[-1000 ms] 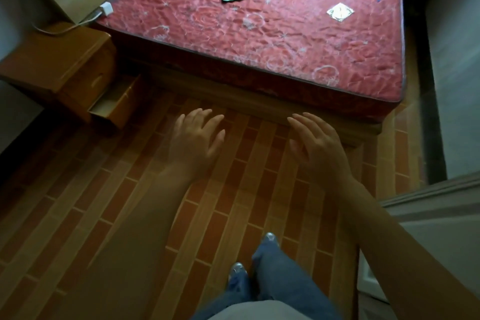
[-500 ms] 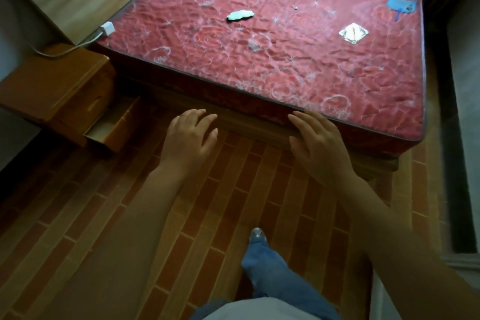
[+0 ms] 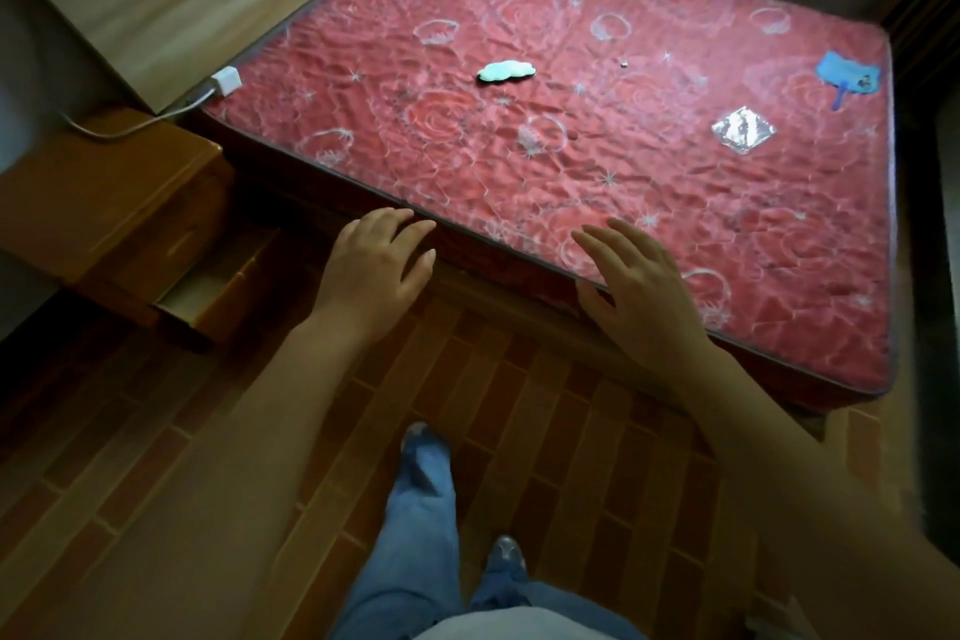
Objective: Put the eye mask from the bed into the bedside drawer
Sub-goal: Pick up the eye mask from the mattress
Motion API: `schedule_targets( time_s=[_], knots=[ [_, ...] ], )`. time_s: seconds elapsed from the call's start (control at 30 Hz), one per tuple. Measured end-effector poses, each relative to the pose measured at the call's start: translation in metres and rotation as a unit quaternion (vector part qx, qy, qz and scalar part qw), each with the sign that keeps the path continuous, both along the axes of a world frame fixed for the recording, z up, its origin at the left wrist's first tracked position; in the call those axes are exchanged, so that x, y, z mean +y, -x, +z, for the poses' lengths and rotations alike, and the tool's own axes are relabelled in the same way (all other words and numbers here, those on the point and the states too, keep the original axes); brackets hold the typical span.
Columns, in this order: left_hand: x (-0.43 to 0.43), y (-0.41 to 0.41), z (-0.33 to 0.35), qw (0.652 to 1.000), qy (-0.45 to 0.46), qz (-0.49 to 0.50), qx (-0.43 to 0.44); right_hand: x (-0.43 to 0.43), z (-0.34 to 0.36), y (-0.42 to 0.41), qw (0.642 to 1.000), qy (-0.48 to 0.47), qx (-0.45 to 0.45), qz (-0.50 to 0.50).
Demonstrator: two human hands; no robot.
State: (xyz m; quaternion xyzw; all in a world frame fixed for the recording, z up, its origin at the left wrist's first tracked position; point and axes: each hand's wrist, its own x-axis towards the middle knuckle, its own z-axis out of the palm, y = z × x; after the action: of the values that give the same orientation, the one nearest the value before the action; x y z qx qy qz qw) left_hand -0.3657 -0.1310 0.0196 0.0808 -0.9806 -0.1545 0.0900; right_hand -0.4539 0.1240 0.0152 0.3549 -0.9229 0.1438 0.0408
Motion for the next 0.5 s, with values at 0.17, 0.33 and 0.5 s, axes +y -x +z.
schedule_targets(
  time_s=[0.17,0.33,0.5],
  knots=[
    [-0.057,0.054,-0.003,1.000,-0.001,-0.009,0.005,-0.058,-0.003,0.052,1.000,0.012,0.008,-0.009],
    [-0.125,0.108,0.000,1.000,0.000,-0.017,-0.011,-0.127,0.000,0.102,0.999,0.024,-0.005,-0.027],
    [-0.178,0.164,0.002,0.999,0.013,-0.041,-0.020,-0.176,0.006,0.142,0.998,0.030,-0.011,-0.054]
  ],
)
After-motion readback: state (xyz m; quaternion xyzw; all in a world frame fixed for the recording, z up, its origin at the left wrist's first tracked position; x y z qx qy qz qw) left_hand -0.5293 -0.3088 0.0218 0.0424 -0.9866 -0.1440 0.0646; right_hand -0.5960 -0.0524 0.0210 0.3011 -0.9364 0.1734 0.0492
